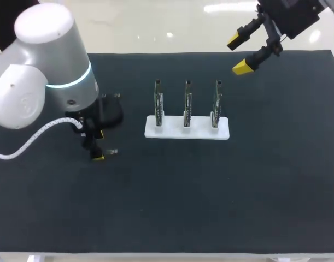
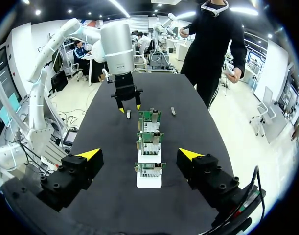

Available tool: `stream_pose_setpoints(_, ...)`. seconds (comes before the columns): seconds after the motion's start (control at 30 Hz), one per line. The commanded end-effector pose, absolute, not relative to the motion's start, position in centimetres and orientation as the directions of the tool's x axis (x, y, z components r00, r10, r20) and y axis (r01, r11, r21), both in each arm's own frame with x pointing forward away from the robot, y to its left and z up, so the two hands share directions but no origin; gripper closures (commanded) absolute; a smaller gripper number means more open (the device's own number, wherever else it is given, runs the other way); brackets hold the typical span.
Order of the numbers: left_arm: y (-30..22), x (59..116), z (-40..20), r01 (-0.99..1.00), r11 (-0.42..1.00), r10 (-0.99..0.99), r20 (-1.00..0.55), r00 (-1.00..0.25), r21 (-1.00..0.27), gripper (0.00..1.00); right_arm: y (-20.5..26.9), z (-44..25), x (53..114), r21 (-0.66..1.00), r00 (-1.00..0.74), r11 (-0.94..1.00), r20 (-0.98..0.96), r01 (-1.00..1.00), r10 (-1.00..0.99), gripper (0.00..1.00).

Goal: Pick up the optical module with the left hand, and insert it into the network port with the right hand.

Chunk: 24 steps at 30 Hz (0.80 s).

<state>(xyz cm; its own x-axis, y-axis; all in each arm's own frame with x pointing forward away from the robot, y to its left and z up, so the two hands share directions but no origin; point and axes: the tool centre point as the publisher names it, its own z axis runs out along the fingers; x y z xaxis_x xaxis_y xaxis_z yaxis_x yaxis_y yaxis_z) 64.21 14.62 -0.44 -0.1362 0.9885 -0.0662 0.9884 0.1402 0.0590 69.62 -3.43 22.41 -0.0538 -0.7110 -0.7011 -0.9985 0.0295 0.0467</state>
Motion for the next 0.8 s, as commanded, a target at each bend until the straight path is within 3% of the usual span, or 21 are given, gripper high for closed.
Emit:
stream_pose_setpoints(0.03, 14.5, 64.1, -0.9, 0.988, 0.14, 0.989, -0.064, -0.136, 0.063, 0.0, -3.4, 22.4, 69.7, 0.047, -0.053, 0.028, -0.702, -0.998, -0.71, 0.0)
stream_pose_setpoints(0.33, 15.0, 63.6, -1.5, 0.989, 0.134, 0.99, -0.055, -0.131, 0.058, 0.0, -3.4, 22.4, 69.7, 0.047, -0.053, 0.028, -0.702, -0.998, -0.71, 0.0)
stream_pose_setpoints(0.47, 15.1, 63.5, -1.7, 0.99, 0.129, 0.991, -0.052, -0.126, 0.062, 0.28, -3.4, 22.4, 69.7, 0.047, -0.053, 0.028, -0.702, -0.998, -0.71, 0.0)
stream_pose_setpoints(0.57, 15.1, 63.5, -2.1, 0.99, 0.128, 0.991, -0.052, -0.124, 0.067, 0.56, -3.4, 22.4, 69.7, 0.047, -0.053, 0.028, -0.702, -0.998, -0.71, 0.0)
stream_pose_setpoints(0.6, 15.1, 63.5, -2.1, 0.989, 0.128, 0.991, -0.052, -0.125, 0.069, 0.68, -3.4, 22.4, 69.7, 0.047, -0.053, 0.028, -0.702, -0.998, -0.71, 0.0)
stream_pose_setpoints(0.63, 15.1, 63.5, -2.2, 0.989, 0.128, 0.991, -0.053, -0.124, 0.07, 1.0, -3.4, 22.4, 69.7, 0.047, -0.053, 0.028, -0.702, -0.998, -0.71, 0.0)
stream_pose_setpoints(0.8, 15.5, 63.7, -1.7, 0.99, 0.128, 0.989, -0.083, -0.123, 0.063, 1.0, -3.4, 22.4, 69.7, 0.047, -0.053, 0.028, -0.702, -0.998, -0.71, 0.0)
